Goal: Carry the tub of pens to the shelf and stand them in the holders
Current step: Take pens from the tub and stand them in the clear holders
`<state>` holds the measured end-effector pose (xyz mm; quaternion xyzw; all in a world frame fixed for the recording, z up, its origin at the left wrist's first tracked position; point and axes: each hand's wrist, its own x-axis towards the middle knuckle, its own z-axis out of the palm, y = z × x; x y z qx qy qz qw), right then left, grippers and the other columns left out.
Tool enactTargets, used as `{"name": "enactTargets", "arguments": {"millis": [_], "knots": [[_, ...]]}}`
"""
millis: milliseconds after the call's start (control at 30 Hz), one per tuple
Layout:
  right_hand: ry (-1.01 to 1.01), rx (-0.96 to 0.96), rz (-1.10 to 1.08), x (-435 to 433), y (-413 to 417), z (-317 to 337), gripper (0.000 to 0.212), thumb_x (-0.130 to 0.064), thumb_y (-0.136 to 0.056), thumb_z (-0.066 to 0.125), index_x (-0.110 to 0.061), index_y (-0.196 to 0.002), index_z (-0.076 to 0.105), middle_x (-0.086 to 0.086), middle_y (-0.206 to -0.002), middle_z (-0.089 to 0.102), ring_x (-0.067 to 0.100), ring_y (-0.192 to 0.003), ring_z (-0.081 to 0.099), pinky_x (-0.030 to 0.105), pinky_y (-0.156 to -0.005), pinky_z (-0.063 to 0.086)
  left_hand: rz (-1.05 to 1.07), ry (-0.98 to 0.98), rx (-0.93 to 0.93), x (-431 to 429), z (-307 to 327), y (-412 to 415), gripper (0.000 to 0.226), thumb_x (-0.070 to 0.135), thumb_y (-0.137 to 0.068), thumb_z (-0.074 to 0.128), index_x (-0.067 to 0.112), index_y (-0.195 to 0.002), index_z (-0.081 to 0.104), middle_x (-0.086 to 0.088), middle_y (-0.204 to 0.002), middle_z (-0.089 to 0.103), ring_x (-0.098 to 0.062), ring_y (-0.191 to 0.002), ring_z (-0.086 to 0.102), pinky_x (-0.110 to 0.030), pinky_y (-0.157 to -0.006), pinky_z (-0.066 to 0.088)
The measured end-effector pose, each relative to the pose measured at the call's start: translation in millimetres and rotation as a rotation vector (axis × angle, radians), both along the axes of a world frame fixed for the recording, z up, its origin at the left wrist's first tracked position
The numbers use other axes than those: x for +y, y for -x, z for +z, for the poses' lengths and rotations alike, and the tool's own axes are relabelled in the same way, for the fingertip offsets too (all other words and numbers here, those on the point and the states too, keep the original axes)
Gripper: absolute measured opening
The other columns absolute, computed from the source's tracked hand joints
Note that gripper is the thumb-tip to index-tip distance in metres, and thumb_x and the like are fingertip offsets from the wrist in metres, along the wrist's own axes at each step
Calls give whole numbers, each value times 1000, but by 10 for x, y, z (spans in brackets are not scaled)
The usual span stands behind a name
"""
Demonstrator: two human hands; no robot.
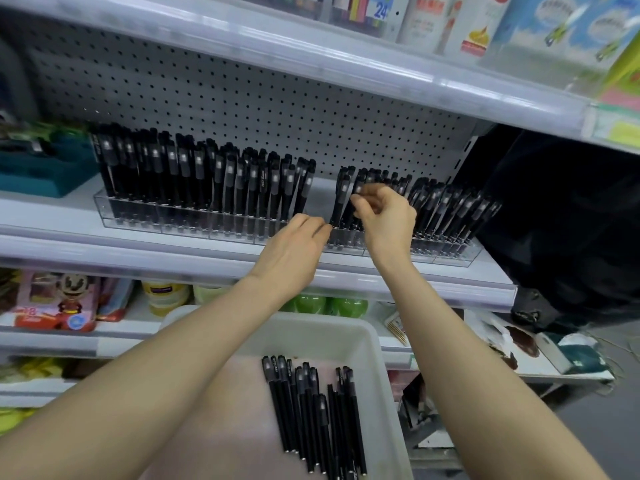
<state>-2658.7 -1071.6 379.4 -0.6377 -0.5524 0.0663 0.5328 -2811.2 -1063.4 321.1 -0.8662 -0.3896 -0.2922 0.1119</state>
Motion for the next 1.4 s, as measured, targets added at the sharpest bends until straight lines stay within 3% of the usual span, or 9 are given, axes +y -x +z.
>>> {"name": "enactTargets", "arguments": {"millis": [167,300,467,633,833,1000,1100,1267,1400], "knots": [[29,-17,-24,-125,9,-93,20,-19,-91,68,-11,-109,71,-3,-93,72,7,-88,67,27,-87,55,-31,6,-11,-142,-73,97,62,-9,-70,73,3,-129,57,-11,-129,55,-29,-119,47,-39,-83,55],[4,30,-35,-335,44,-249,20,-17,-91,67,-13,-111,69,-7,-93,71,3,-87,65,12,-82,50,-88,33,-69,-343,-245,260,51,-8,-76,67,5,-125,60,-10,-124,58,-28,-111,50,-40,-73,56],[76,24,-28,-714,182,-663,7,-18,-91,67,-20,-94,72,-10,-81,70,3,-77,64,19,-75,52,-87,54,-34,-562,-690,534,45,1,-80,71,5,-124,63,-12,-120,63,-30,-106,59,-39,-82,54],[372,-147,62,-982,283,-1208,7,-19,-87,67,-20,-81,71,-9,-68,68,10,-66,65,26,-67,53,-6,72,42,-598,-1043,709,52,9,-78,75,6,-128,61,-15,-119,63,-34,-104,59,-44,-92,48],[818,-422,37,-1167,337,-1685,22,-35,-89,67,-13,-89,70,10,-88,72,29,-89,65,35,-75,52,39,88,49,-599,-1208,695,56,14,-78,71,11,-132,57,-10,-113,62,-33,-100,56,-41,-95,34],[925,-624,61,-1143,399,-1718,43,-51,-88,64,-9,-93,66,13,-95,70,32,-93,64,34,-69,46,56,95,50,-606,-1237,659,56,15,-78,70,11,-132,56,-10,-111,61,-32,-99,54,-41,-95,31],[960,-570,101,-1131,440,-1722,41,-46,-87,66,-7,-99,67,14,-101,69,32,-99,63,36,-78,49,60,102,65,-592,-1231,673,57,15,-79,68,12,-134,54,-10,-113,60,-33,-100,53,-41,-96,32],[991,-503,129,-1142,496,-1710,36,-43,-86,68,-9,-94,68,11,-96,70,30,-95,64,34,-76,51,58,108,61,-596,-1237,659,58,13,-76,70,12,-132,55,-10,-110,59,-32,-98,53,-41,-94,32],[966,-352,167,-1162,512,-1675,33,-32,-81,76,-13,-104,63,7,-103,70,26,-101,62,31,-83,49,65,114,62,-585,-1244,662,60,14,-74,71,13,-132,55,-8,-109,59,-30,-97,52,-40,-94,33]]}}
